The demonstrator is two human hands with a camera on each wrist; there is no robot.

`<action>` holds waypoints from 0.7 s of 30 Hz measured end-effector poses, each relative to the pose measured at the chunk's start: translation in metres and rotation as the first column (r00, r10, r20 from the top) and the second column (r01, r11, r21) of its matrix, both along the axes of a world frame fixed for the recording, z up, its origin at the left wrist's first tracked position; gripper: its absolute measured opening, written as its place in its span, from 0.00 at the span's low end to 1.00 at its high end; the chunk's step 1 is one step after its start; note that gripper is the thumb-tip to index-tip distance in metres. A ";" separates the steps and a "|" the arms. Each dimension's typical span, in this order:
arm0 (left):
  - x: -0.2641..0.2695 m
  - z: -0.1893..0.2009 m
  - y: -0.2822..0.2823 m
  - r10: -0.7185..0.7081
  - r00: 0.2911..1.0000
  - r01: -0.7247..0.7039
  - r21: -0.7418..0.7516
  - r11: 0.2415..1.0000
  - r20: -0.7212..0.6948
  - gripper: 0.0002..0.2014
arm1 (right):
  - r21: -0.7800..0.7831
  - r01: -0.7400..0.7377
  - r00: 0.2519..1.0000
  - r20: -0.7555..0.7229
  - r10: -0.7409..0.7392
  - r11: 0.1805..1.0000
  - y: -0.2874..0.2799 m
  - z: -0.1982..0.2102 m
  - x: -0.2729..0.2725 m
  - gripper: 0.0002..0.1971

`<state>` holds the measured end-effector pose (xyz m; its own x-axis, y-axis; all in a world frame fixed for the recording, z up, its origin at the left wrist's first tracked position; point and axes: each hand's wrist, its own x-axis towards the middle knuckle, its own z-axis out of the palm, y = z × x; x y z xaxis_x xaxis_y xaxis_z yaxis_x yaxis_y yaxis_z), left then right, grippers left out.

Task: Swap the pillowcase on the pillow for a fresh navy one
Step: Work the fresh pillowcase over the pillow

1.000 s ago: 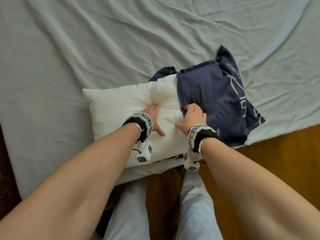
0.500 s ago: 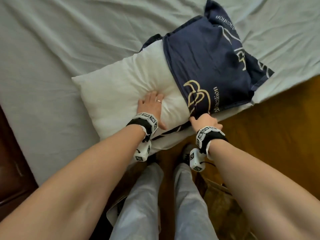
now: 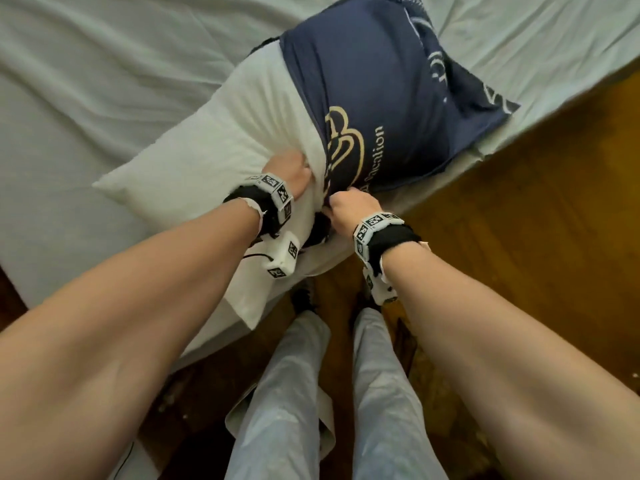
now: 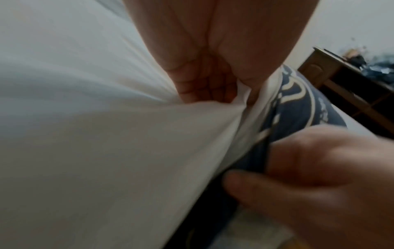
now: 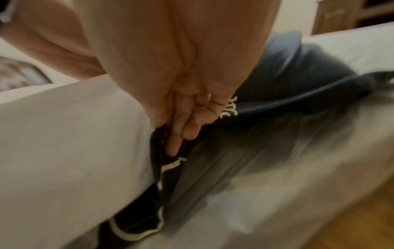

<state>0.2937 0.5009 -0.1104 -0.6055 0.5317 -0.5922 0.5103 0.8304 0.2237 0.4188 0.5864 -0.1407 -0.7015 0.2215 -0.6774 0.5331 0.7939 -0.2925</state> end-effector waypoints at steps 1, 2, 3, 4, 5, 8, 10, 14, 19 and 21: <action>0.004 0.005 0.005 -0.010 1.000 0.010 0.020 1.000 0.021 0.16 | -0.016 -0.018 1.000 0.006 0.018 1.000 -0.003 0.001 0.001 0.13; 0.007 0.009 0.005 -0.025 0.999 0.024 0.035 0.999 0.046 0.16 | -0.018 -0.014 0.999 0.035 0.015 1.000 -0.002 0.002 0.004 0.13; 0.009 0.011 0.002 -0.054 0.995 0.052 0.030 0.998 0.078 0.16 | -0.013 0.007 0.996 0.086 -0.006 1.000 0.001 0.002 0.010 0.14; 0.011 0.013 -0.007 -0.085 0.990 0.085 0.005 0.996 0.112 0.17 | -0.005 0.038 0.989 0.142 -0.037 0.999 0.006 0.004 0.018 0.14; 0.010 0.011 -0.018 -0.091 0.985 0.097 -0.030 0.995 0.145 0.16 | 0.004 0.071 0.981 0.180 -0.071 0.997 0.010 0.006 0.025 0.15; -0.003 0.010 -0.045 0.045 0.982 -0.035 -0.054 0.998 0.182 0.15 | 0.099 0.182 0.978 0.085 -0.191 0.978 0.017 0.026 0.024 0.12; -0.017 0.021 -0.052 0.212 0.972 -0.213 -0.004 0.977 0.100 0.13 | 0.167 0.288 0.957 -0.081 -0.278 0.943 0.020 0.044 0.004 0.13; -0.066 0.032 -0.058 0.375 0.925 -0.370 0.072 0.926 -0.068 0.15 | 0.081 0.404 0.859 -0.377 -0.347 0.911 0.012 0.067 -0.064 0.10; -0.141 0.019 -0.056 0.403 0.915 -0.404 -0.037 0.914 -0.011 0.29 | 0.129 0.313 0.891 -0.382 -0.244 0.941 0.006 0.060 -0.158 0.25; -0.162 0.007 -0.058 0.395 0.918 -0.392 -0.070 0.917 0.041 0.31 | 0.177 0.309 0.928 -0.271 -0.255 0.935 0.012 0.050 -0.190 0.26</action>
<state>0.1320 0.4433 -0.1039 -0.7257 0.2194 -0.6521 0.1280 0.9743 0.1854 0.2291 0.5980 -0.0905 -0.7236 0.5537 -0.4121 0.6790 0.6782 -0.2809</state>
